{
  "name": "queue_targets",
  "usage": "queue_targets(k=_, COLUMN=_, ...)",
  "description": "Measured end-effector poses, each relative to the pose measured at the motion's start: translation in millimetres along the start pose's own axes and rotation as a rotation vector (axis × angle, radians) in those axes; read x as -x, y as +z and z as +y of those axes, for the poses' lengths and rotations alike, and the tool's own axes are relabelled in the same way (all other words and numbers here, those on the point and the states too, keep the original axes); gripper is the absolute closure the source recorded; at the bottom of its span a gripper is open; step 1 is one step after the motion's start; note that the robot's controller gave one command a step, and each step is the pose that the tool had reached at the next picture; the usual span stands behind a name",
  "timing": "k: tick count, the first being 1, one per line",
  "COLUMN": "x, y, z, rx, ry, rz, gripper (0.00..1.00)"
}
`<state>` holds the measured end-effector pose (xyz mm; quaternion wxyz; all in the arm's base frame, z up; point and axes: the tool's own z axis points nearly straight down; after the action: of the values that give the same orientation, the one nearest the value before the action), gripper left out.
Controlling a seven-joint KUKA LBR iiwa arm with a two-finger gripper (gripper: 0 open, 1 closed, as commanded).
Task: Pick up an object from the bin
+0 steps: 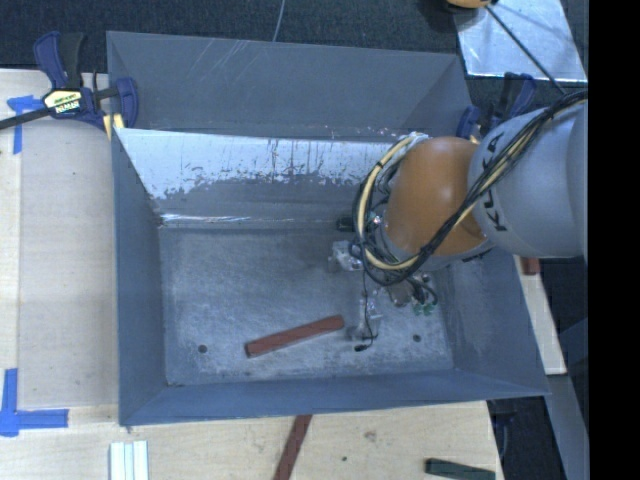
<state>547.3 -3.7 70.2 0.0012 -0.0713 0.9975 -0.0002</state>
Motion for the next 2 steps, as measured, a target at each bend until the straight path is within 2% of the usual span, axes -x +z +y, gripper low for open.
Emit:
queue_targets(k=1, x=-15.0, y=-0.8, z=63.9, rx=0.003, ry=-0.388, rz=0.000, gripper=1.00)
queue_targets(k=2, x=-14.9, y=-0.7, z=63.8, rx=0.002, ry=-0.388, rz=0.000, gripper=1.00)
